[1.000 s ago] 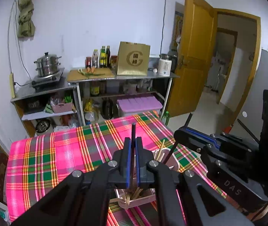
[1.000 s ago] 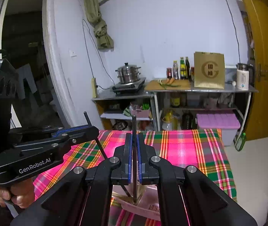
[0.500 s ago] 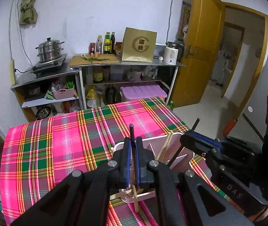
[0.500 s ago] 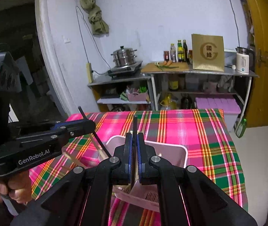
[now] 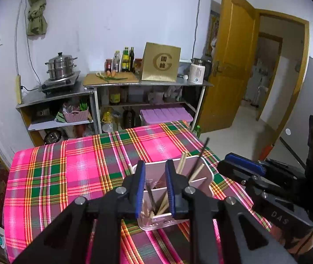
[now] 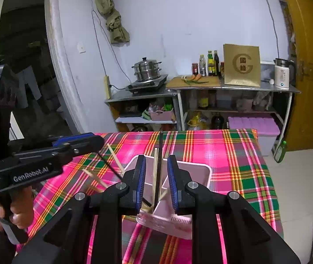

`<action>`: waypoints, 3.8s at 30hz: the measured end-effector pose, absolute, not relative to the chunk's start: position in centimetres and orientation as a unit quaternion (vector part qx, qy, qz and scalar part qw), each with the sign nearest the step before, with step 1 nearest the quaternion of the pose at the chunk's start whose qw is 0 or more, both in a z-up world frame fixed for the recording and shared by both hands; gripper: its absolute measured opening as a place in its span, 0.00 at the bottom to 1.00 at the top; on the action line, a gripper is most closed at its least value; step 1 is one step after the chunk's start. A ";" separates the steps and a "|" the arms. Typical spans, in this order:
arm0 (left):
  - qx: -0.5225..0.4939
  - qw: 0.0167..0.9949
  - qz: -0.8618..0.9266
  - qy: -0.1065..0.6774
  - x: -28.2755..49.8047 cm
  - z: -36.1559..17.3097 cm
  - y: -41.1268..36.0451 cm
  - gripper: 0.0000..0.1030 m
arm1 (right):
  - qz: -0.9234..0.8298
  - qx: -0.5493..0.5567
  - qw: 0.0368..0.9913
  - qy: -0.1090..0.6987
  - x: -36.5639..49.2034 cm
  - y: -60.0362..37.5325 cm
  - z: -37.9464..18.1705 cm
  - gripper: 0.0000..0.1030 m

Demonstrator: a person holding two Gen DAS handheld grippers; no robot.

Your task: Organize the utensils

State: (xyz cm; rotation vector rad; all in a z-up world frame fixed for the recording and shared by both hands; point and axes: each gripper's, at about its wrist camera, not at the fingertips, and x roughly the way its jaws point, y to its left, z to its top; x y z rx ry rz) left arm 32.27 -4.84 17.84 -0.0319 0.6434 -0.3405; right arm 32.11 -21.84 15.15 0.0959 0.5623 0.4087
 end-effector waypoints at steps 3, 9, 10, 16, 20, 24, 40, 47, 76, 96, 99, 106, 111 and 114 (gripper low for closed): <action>-0.018 0.938 -0.166 0.302 29.9 18.2 -4.4 0.21 | 0.194 0.045 0.943 0.267 30.0 -22.5 15.4 0.20; -0.028 0.943 -0.165 0.287 24.6 17.1 -3.3 0.23 | 0.182 0.046 0.947 0.259 25.1 -23.8 14.9 0.24; -0.032 0.944 -0.164 0.286 23.6 16.8 -3.1 0.23 | 0.179 0.046 0.949 0.257 24.2 -24.0 14.8 0.24; -0.041 0.947 -0.153 0.278 18.6 14.2 -2.8 0.30 | 0.173 0.034 0.952 0.249 18.6 -24.3 13.4 0.25; -0.039 0.950 -0.146 0.274 15.5 12.6 -3.1 0.31 | 0.168 0.032 0.955 0.243 14.9 -24.6 12.1 0.25; -0.044 0.951 -0.145 0.269 12.6 11.3 -3.2 0.32 | 0.161 0.029 0.957 0.240 12.1 -24.7 11.0 0.26; -0.042 0.957 -0.114 0.262 4.4 6.6 -3.9 0.32 | 0.148 0.016 0.958 0.247 4.5 -24.1 6.5 0.42; -0.050 0.956 -0.113 0.265 2.6 5.4 -4.0 0.32 | 0.146 0.006 0.958 0.249 2.7 -23.6 5.4 0.42; -0.044 0.953 -0.105 0.279 2.2 4.1 -4.8 0.32 | 0.141 0.003 0.957 0.253 2.6 -23.4 4.4 0.42; -0.040 0.953 -0.107 0.280 2.0 4.0 -5.1 0.32 | 0.142 0.003 0.957 0.254 2.8 -23.5 4.2 0.42; -0.040 0.954 -0.106 0.279 2.0 4.0 -5.1 0.32 | 0.141 0.003 0.957 0.254 2.8 -23.5 4.1 0.42; -0.039 0.954 -0.105 0.279 1.9 4.0 -5.1 0.32 | 0.141 0.002 0.957 0.254 2.8 -23.5 4.2 0.42; -0.039 0.954 -0.105 0.278 1.8 4.1 -5.1 0.32 | 0.140 0.000 0.958 0.252 2.8 -23.4 4.2 0.42; -0.038 0.954 -0.104 0.277 1.7 4.2 -5.1 0.32 | 0.140 0.000 0.958 0.252 2.8 -23.4 4.2 0.42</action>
